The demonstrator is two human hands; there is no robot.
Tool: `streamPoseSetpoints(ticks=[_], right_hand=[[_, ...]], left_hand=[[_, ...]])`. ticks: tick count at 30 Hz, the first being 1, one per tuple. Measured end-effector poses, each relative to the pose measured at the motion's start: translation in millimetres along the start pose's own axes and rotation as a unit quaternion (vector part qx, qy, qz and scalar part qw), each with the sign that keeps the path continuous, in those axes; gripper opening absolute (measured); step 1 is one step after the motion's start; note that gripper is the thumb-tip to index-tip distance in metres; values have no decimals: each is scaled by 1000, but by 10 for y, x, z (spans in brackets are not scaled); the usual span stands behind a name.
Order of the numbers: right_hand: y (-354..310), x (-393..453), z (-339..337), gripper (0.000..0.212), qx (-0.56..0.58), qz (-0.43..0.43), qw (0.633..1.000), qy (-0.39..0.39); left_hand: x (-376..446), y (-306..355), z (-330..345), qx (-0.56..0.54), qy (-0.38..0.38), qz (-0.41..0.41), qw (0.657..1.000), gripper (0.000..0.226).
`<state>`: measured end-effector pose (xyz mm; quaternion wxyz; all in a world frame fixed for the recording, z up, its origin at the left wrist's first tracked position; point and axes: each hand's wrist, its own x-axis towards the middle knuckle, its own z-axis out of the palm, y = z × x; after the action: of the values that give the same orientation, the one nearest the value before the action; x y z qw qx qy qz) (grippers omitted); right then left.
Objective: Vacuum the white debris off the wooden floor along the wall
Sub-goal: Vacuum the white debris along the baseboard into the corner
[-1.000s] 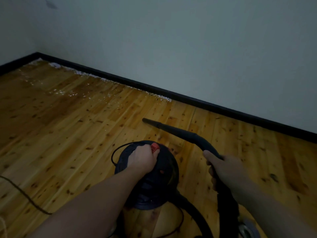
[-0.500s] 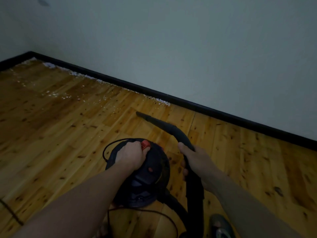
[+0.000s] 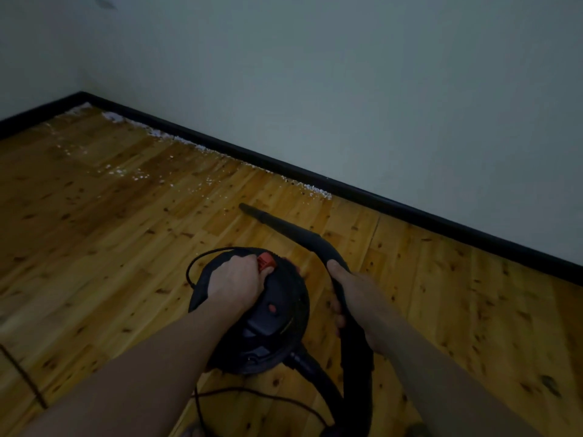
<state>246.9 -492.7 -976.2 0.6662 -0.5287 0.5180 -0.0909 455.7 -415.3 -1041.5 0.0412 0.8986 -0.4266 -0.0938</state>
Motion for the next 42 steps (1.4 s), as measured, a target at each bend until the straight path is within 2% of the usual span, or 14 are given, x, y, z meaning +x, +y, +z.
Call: streamPoseSetpoints(ticks=[9,15,23,31,42], right_hand=[[-39,7,107,47,-2,0,1000,-18],[-38,16,248,48,-19,-18,999,-30],[-115,333,394,51,-37,-49,998,-10],[-161,665,584,55,-65,-79,995,8],[-259,976,820,52,-78,-75,994,-21]], left_hand=[[54,-260,1,-37,-55,-19,998,46],[-7,-222,11,-51,-42,-27,997,45],[-18,-172,20,-31,0,-35,999,49],[-14,-129,7,-43,-9,-34,998,46],[16,-176,-7,-35,6,-27,999,42]])
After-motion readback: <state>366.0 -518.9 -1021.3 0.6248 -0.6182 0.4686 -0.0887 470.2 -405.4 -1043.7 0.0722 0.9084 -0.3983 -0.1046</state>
